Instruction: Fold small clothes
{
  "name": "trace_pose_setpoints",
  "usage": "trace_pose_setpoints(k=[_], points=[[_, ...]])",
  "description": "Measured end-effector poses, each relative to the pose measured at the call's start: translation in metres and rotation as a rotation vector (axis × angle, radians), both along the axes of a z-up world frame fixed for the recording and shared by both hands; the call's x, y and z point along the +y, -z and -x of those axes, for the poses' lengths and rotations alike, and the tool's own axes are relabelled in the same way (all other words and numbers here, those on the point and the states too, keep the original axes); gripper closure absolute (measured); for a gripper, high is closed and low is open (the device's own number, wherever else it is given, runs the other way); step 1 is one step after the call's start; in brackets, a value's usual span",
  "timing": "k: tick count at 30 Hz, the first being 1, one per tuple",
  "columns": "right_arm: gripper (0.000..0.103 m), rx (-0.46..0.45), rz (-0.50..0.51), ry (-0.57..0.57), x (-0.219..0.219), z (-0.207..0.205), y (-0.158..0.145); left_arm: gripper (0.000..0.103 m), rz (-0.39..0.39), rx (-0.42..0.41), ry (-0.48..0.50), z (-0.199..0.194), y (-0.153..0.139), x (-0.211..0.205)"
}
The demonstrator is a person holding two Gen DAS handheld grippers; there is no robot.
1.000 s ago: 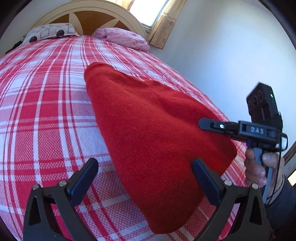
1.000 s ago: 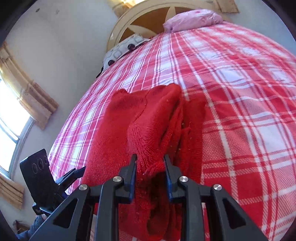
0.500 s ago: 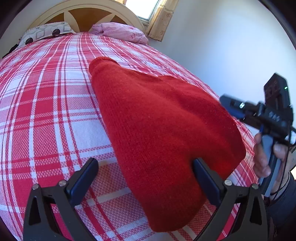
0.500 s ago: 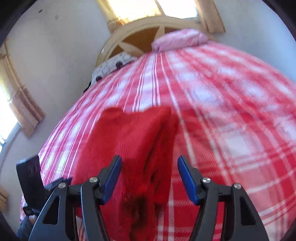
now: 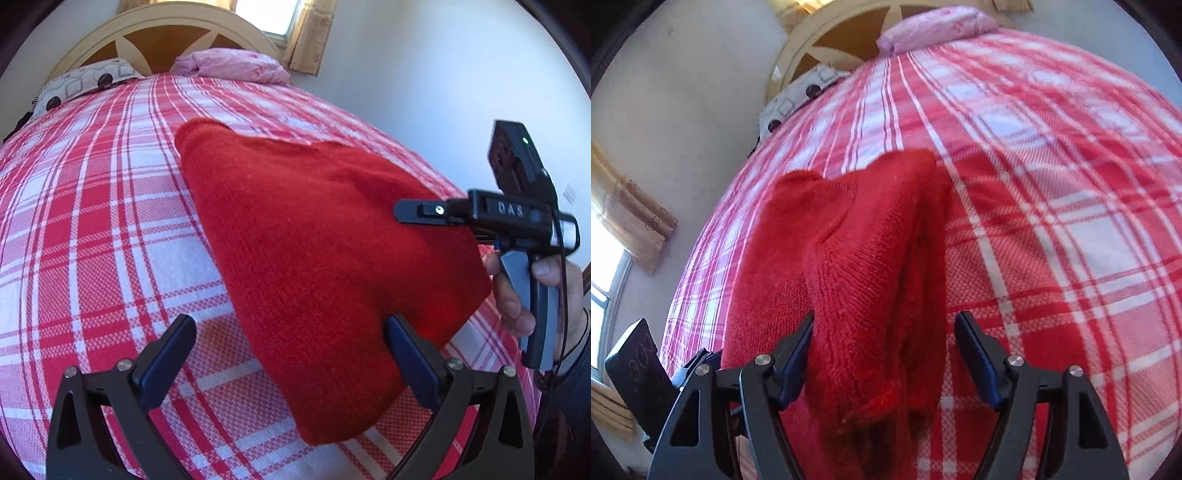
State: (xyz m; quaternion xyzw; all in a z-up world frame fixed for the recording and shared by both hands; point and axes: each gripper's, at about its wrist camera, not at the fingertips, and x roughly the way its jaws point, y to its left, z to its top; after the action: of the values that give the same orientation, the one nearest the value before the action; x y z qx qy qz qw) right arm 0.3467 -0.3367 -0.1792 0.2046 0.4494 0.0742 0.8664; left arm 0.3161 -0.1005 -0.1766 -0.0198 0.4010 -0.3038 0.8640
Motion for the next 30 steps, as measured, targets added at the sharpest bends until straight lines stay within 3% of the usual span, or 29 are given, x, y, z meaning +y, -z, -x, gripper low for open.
trace_pose_setpoints(k=[4,8,10,12,14,18,22,27,30], points=[[0.029,-0.177,0.181,0.029,0.020,0.029,-0.047,0.000,0.085,-0.008,-0.071,-0.001,-0.006,0.021],[0.029,-0.312,0.238,-0.150,0.070,0.043,-0.082,0.000,0.134,0.011,-0.130,-0.005,-0.004,0.034],[0.029,-0.270,0.245,-0.241,0.094,0.037,-0.074,0.000,0.123,0.049,-0.138,-0.011,0.001,0.031],[0.029,-0.215,0.272,-0.262,0.106,0.030,-0.053,0.000,0.118,0.070,-0.138,-0.014,0.005,0.029],[0.029,-0.087,0.251,-0.258,0.104,0.017,-0.020,0.000,0.113,0.082,-0.139,-0.015,0.006,0.029],[0.028,-0.133,0.237,-0.268,0.097,0.021,-0.020,0.000,0.092,0.066,-0.142,-0.011,0.005,0.027],[0.028,-0.186,0.152,-0.216,0.076,0.027,-0.037,0.000,0.089,0.068,-0.146,-0.011,0.004,0.028],[0.029,-0.136,0.155,-0.219,0.070,0.022,-0.028,0.000,0.022,0.047,-0.153,-0.010,0.003,0.018],[0.028,-0.177,0.144,-0.205,0.067,0.033,-0.030,0.000,-0.006,0.030,-0.169,-0.009,0.002,0.017]])
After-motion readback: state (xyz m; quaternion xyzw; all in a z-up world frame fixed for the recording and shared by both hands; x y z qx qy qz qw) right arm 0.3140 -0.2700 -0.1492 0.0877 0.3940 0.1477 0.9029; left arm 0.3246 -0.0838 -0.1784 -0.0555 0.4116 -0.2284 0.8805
